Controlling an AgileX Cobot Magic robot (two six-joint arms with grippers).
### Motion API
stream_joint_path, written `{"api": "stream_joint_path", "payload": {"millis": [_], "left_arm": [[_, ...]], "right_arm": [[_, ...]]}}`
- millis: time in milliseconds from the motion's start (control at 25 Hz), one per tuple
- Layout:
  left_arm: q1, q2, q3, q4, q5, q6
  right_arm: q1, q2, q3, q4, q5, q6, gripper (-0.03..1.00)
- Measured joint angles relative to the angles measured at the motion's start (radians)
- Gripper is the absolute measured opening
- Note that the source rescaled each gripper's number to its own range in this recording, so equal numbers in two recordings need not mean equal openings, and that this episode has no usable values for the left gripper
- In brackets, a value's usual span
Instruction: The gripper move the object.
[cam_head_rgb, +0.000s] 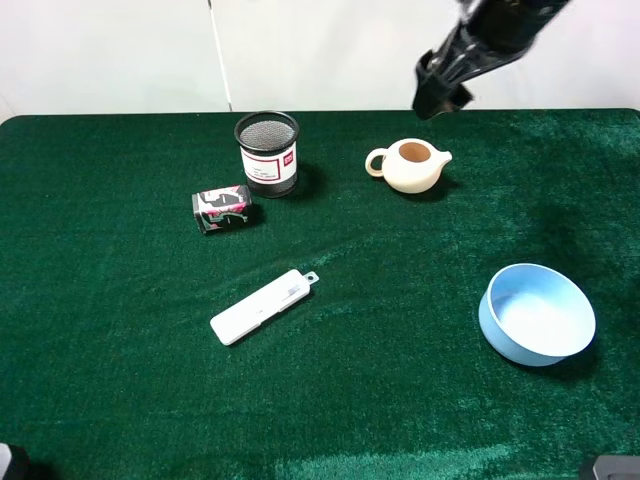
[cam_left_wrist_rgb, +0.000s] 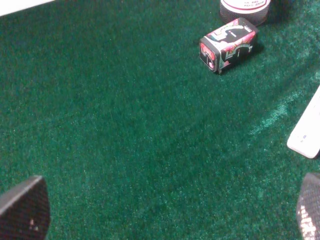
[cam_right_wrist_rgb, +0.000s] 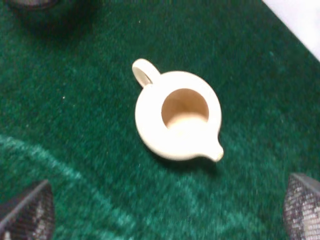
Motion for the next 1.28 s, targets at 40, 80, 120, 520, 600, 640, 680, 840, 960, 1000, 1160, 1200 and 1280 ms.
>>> {"api": "stream_joint_path", "payload": {"millis": [40,80,120,520,600,640,680,840,960,1000,1160,1200,1280], "left_arm": [[0.0,0.0,0.0,0.0,0.0,0.0],[0.0,0.0,0.0,0.0,0.0,0.0],[0.0,0.0,0.0,0.0,0.0,0.0],[0.0,0.0,0.0,0.0,0.0,0.0],[0.0,0.0,0.0,0.0,0.0,0.0],[0.0,0.0,0.0,0.0,0.0,0.0],[0.0,0.0,0.0,0.0,0.0,0.0],[0.0,0.0,0.0,0.0,0.0,0.0],[0.0,0.0,0.0,0.0,0.0,0.0],[0.0,0.0,0.0,0.0,0.0,0.0],[0.0,0.0,0.0,0.0,0.0,0.0],[0.0,0.0,0.0,0.0,0.0,0.0],[0.0,0.0,0.0,0.0,0.0,0.0]], "right_arm": [[0.0,0.031,-0.022,0.003,0.0,-0.016,1.0],[0.0,0.056,-0.037,0.009,0.0,-0.034,1.0],[0.0,0.09,-0.053,0.023,0.0,-0.05,1.0],[0.0,0.3,-0.106,0.082,-0.032,-0.17,1.0],[0.0,0.321,-0.106,0.081,-0.036,-0.171,1.0],[0.0,0.331,-0.106,0.079,-0.038,-0.171,1.0],[0.0,0.336,-0.106,0.075,-0.042,-0.171,1.0],[-0.003,0.366,-0.106,0.065,-0.055,-0.177,1.0],[-0.007,0.393,-0.106,0.052,-0.057,-0.182,1.0],[-0.011,0.403,-0.106,0.052,-0.057,-0.185,1.0],[-0.021,0.436,-0.106,0.052,-0.065,-0.193,1.0],[-0.024,0.443,-0.106,0.052,-0.067,-0.195,1.0],[-0.027,0.461,-0.106,0.052,-0.08,-0.196,1.0]]}}
